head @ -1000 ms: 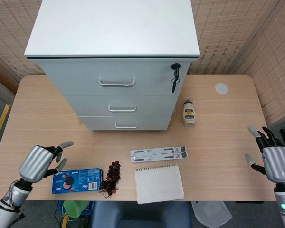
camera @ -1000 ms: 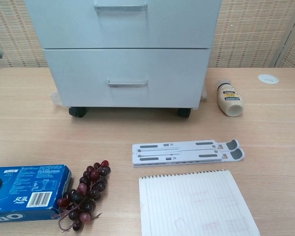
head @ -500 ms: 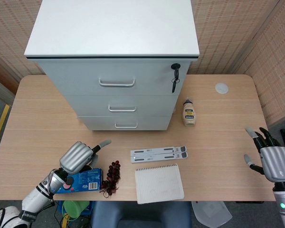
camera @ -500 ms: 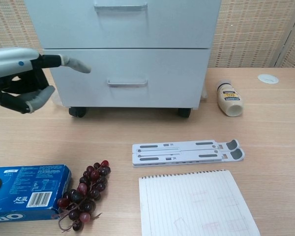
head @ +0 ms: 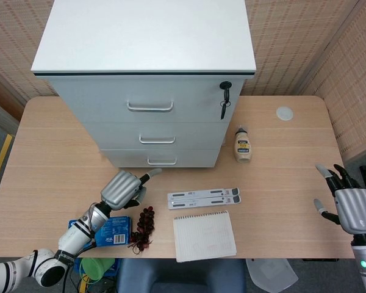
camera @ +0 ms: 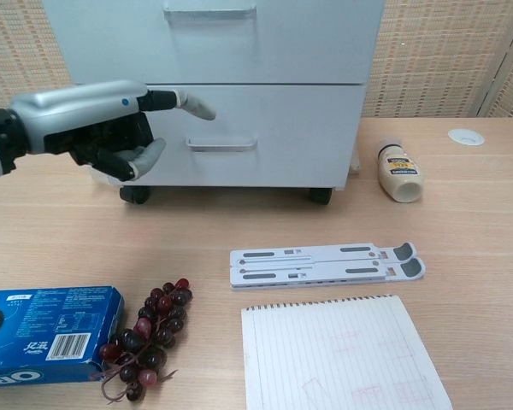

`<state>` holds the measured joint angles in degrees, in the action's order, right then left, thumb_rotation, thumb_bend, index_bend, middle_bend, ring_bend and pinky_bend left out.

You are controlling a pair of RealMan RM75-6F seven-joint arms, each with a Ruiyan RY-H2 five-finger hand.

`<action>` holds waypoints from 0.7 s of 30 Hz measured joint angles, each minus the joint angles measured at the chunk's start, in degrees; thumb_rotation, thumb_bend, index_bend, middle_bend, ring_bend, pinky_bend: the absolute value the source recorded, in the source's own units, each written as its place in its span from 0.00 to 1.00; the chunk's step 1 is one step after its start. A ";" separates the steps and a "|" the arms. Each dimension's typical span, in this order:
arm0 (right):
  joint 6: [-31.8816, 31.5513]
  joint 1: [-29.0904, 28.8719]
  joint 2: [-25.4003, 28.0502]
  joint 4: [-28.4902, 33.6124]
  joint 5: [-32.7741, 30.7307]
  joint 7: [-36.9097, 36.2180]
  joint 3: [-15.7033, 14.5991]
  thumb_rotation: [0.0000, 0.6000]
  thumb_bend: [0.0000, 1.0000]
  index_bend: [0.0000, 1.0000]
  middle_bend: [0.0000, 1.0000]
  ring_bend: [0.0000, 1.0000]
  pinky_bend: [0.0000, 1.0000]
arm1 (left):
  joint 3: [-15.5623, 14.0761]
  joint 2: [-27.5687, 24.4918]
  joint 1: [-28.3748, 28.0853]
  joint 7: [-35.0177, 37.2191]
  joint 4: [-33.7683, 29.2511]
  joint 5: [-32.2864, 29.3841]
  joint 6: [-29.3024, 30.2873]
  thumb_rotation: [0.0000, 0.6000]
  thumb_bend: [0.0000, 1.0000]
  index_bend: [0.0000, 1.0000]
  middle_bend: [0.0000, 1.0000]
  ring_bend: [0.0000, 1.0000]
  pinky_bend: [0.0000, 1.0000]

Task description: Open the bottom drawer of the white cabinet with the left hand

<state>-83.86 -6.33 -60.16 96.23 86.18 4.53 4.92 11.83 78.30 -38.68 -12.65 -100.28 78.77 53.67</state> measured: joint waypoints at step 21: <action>0.14 0.40 -0.02 -0.71 -1.12 -0.64 -0.23 1.00 0.28 0.10 0.23 0.17 0.31 | 1.83 6.59 -7.05 -6.13 9.35 -15.84 -3.62 1.00 0.69 0.15 0.92 0.96 1.00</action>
<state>-83.72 -5.93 -60.18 95.52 85.05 3.89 4.69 13.67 84.89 -45.73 -18.77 -90.93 62.93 50.05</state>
